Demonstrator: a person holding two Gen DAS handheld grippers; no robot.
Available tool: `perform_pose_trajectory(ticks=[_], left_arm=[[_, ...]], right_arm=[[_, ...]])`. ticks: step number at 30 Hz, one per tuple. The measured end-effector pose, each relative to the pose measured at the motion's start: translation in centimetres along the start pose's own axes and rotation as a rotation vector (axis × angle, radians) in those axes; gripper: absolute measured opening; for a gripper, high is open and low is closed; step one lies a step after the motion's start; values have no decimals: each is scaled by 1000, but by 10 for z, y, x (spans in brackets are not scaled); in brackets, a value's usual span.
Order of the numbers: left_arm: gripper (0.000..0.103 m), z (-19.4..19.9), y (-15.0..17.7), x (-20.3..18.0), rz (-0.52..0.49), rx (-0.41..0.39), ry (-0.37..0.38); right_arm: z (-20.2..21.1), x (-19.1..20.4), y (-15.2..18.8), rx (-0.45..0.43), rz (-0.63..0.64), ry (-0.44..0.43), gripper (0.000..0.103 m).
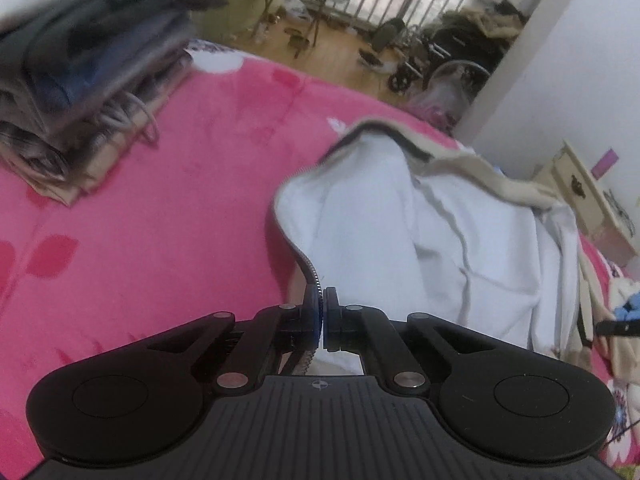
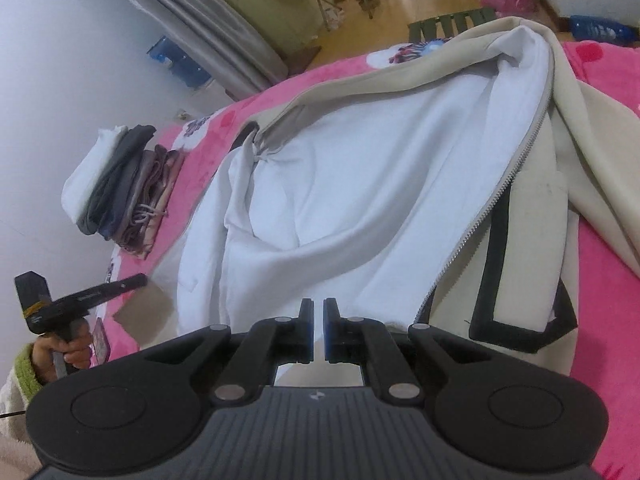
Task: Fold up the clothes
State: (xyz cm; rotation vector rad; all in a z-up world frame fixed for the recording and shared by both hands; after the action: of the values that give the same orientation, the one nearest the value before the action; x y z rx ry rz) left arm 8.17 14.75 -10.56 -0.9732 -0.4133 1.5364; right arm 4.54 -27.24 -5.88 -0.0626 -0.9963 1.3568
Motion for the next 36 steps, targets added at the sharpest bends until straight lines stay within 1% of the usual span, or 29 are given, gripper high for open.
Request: perform_pose_trajectory(ticks=[2, 4, 5, 7, 8, 11, 13, 16, 18, 20, 21, 23, 24, 26, 27, 28, 29, 30, 31, 32, 33, 35, 36], left_arm=[[0, 0, 5, -16, 4, 22, 45], [0, 0, 6, -33, -23, 33, 80], [0, -1, 6, -38, -47, 35, 85], [0, -2, 8, -45, -98, 41, 73], [0, -4, 11, -45, -101, 46, 70], [0, -4, 20, -53, -88, 55, 109], [0, -1, 22, -68, -19, 64, 192], [0, 3, 21, -106, 84, 74, 378], [0, 3, 30, -137, 100, 104, 498], [0, -5, 53, -170, 62, 173, 578], [0, -10, 69, -186, 21, 208, 610], [0, -18, 97, -209, -39, 260, 650], [0, -21, 110, -218, -63, 283, 666], [0, -26, 131, -229, -105, 317, 671], [1, -26, 137, -232, -141, 321, 669], [3, -25, 143, -233, -180, 324, 666], [4, -23, 148, -235, -219, 326, 662], [11, -22, 148, -235, -246, 332, 665], [20, -17, 147, -232, -267, 337, 666], [35, -11, 143, -227, -278, 329, 654], [44, -6, 139, -222, -288, 320, 640], [47, 5, 129, -209, -300, 302, 602], [50, 10, 124, -201, -298, 298, 582]], right_arm=[[-3, 5, -3, -7, 5, -18, 6], [-5, 10, -7, -14, 9, -36, 6], [-7, 12, -9, -18, 12, -45, 6], [-10, 18, -11, -26, 15, -64, 6], [-12, 21, -13, -30, 16, -75, 6], [-19, 32, -11, -20, 9, -114, 6], [-21, 36, -9, -7, 30, -121, 6], [-22, 38, -14, -9, 62, -115, 6], [-20, 37, -23, -31, 63, -104, 6], [-20, 34, -32, -56, 53, -93, 6], [-22, 33, -35, -64, 51, -88, 6], [-26, 33, -39, -73, 50, -84, 6], [-31, 33, -37, -66, 56, -88, 7], [-43, 35, -29, -39, 71, -81, 18], [-51, 36, -23, -19, 86, -80, 35], [-58, 36, -17, -1, 112, -72, 44], [-64, 36, -12, 16, 140, -63, 44], [-71, 37, -6, 34, 167, -53, 44], [-75, 36, -2, 44, 182, -53, 44], [-78, 36, 1, 53, 196, -54, 44], [-81, 35, 5, 65, 200, -59, 44], [-87, 35, 13, 85, 210, -66, 44], [-89, 36, 17, 91, 229, -64, 44]])
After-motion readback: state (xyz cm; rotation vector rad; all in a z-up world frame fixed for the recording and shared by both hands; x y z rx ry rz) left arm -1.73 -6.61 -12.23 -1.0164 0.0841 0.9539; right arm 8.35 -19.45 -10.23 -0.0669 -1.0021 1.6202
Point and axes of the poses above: each gripper's, at about its wrist camera, not at the fingertips, and z roughly against the way its jaws point, x to its left, y to its underside, the point moved 9 cm from there along -z, roughly the way its jaws point, and after that the axes turned 15 degrees about -x, right-handed, at the moved point
